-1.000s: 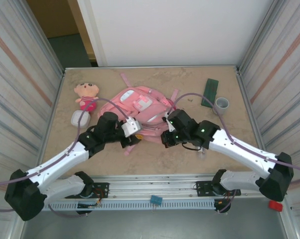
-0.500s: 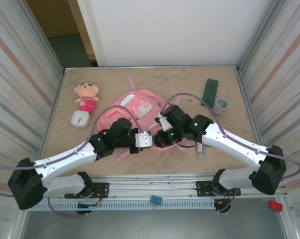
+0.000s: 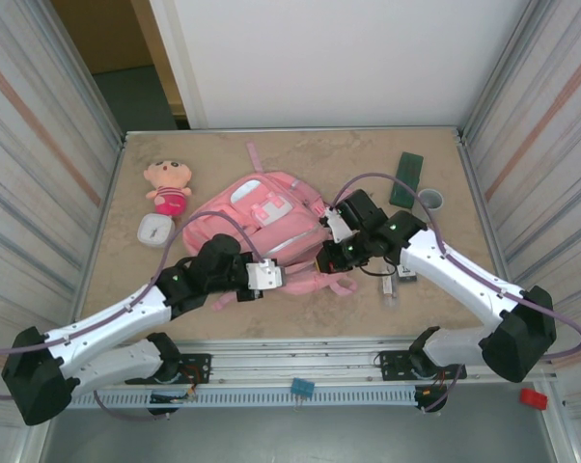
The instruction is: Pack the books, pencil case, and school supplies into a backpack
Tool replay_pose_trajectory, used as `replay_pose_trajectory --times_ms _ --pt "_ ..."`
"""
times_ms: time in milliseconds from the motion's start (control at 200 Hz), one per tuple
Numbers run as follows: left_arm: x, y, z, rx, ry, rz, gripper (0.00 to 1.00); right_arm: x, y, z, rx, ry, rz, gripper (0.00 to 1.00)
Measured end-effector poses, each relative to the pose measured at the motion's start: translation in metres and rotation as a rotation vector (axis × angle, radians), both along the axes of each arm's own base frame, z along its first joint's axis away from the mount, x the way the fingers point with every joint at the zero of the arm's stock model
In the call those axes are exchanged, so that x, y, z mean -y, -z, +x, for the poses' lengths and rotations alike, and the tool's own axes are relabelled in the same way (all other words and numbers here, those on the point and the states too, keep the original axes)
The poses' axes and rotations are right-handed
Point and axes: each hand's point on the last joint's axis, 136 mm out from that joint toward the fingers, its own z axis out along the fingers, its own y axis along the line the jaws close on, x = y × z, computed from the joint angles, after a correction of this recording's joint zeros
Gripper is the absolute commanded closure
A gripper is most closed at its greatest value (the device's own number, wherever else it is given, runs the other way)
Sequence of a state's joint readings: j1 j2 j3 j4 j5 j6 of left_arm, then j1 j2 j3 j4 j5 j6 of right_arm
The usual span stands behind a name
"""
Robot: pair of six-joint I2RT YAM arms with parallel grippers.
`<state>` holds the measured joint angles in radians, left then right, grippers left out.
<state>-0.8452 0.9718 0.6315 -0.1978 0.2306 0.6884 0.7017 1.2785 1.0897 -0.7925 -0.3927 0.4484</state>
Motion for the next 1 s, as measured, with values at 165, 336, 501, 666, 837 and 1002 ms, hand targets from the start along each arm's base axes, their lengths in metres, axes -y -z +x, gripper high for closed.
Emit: replay_pose_trajectory --times_ms 165,336,501,666,837,1002 --pt "0.000 -0.002 -0.002 -0.038 -0.020 -0.025 0.39 -0.008 0.003 -0.012 -0.024 -0.052 0.027 1.00" --pt "0.016 -0.019 0.003 -0.086 -0.073 -0.153 0.35 -0.028 -0.002 -0.030 -0.034 -0.132 0.073 1.00" --pt "0.024 0.001 0.002 -0.149 -0.100 -0.111 0.50 -0.039 -0.003 -0.039 -0.061 -0.157 0.098 1.00" --pt "0.022 0.005 -0.005 -0.194 -0.104 -0.087 0.89 -0.038 -0.003 -0.033 -0.062 -0.131 0.102 1.00" --pt "0.007 -0.001 -0.021 -0.169 -0.070 -0.113 0.98 -0.020 0.010 -0.014 -0.028 -0.049 0.010 1.00" --pt "-0.007 0.001 -0.036 -0.145 -0.043 -0.130 1.00 0.001 0.028 0.008 0.014 0.031 -0.109 1.00"
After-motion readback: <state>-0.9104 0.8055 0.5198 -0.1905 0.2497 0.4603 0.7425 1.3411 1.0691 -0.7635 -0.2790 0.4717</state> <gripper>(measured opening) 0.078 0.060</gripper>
